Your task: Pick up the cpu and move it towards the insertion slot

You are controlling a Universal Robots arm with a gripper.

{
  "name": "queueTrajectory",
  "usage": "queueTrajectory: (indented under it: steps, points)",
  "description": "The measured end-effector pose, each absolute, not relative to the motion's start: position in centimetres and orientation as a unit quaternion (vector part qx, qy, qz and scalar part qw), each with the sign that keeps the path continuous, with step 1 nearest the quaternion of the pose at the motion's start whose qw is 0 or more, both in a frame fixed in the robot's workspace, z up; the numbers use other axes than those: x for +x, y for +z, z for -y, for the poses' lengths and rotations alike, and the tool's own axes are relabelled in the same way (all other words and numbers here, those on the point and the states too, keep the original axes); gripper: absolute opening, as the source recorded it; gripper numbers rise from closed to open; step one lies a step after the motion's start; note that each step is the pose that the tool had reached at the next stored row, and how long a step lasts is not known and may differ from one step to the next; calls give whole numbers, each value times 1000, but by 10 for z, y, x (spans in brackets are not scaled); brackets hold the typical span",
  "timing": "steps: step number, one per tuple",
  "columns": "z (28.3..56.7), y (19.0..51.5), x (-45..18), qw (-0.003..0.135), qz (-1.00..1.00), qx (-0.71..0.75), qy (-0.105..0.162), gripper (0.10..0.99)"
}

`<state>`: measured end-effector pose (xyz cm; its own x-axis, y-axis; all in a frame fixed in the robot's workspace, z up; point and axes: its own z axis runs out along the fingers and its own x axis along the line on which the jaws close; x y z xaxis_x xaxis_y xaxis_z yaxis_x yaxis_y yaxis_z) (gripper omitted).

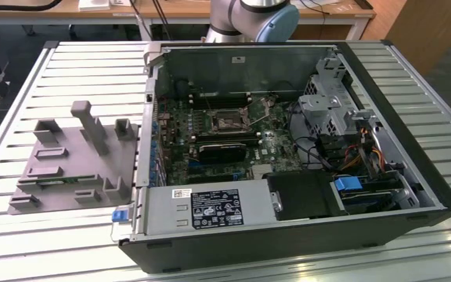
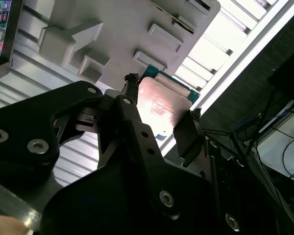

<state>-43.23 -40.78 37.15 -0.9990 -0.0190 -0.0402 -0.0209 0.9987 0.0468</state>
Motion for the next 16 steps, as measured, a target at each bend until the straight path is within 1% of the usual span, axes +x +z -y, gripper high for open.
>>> queueTrajectory:
  steps: [16]
  points:
    - [408, 409, -432, 20, -999, -10, 24, 537]
